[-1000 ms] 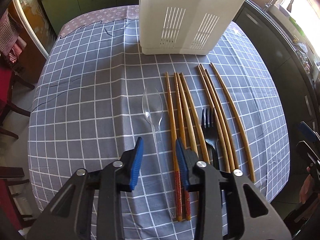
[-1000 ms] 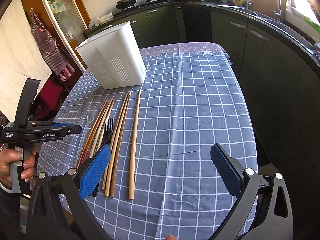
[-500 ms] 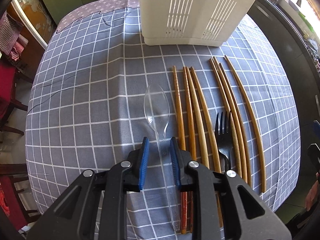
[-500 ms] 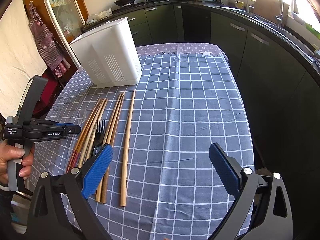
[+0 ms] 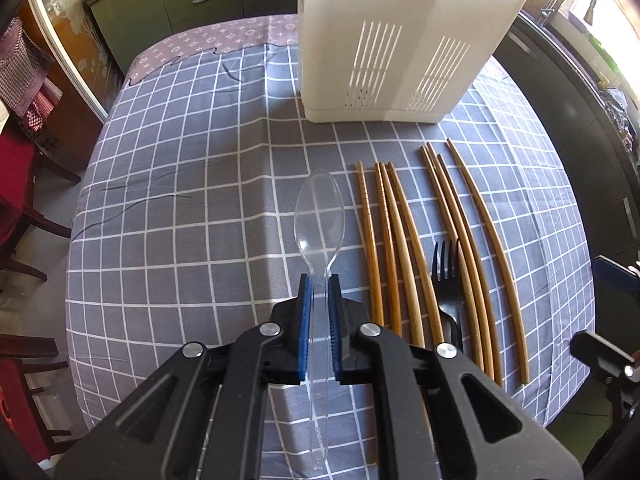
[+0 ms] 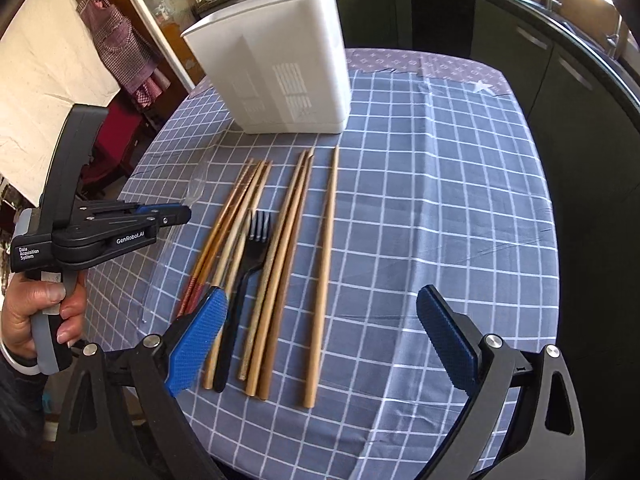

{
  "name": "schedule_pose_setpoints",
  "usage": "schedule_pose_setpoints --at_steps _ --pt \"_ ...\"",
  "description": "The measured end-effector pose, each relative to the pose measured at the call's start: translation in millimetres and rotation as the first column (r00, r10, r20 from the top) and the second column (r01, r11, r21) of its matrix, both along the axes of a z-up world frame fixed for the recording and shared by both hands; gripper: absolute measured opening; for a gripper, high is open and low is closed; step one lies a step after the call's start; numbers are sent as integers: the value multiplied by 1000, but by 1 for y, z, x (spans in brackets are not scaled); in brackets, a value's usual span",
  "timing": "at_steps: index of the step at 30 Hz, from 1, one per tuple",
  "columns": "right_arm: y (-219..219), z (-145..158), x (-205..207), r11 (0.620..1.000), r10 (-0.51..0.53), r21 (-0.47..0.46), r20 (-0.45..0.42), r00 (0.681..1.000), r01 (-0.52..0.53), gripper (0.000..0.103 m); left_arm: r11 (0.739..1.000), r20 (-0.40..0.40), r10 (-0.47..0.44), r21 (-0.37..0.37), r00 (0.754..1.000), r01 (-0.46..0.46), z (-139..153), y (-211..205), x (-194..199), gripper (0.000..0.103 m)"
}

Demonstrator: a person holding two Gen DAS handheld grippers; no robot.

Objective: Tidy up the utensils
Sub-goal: 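Lift the spoon with the left gripper while the right gripper grasps the black fork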

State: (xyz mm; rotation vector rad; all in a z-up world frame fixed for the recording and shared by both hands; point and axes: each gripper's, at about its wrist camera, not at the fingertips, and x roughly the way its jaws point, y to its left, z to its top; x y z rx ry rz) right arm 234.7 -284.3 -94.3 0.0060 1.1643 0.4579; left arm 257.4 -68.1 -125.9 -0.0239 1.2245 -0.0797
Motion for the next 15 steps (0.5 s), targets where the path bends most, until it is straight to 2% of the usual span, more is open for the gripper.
schedule_pose_setpoints --at_steps 1,4,5,6,10,12,15 --pt "7 -2 4 1000 10 -2 -31 999 -10 89 1000 17 0 -2 1000 0 5 3 -2 8" --pt "25 -8 12 999 31 13 -106 994 -30 65 1000 66 -11 8 998 10 20 8 -10 8" --pt "32 -10 13 999 38 6 -122 992 -37 50 1000 80 -15 9 997 14 24 9 -13 8" --pt "39 -13 15 999 46 -9 -133 990 -47 40 1000 91 -19 11 996 18 27 10 -16 8" --pt "65 -23 17 996 68 -37 -177 982 -76 34 999 130 -32 19 991 29 37 15 -23 8" --pt "75 -29 18 994 65 -75 -188 980 -80 22 999 141 -36 17 989 34 38 18 -27 8" --pt "85 -39 18 989 55 -122 -208 977 -82 18 999 155 -42 14 987 41 39 23 -31 9"
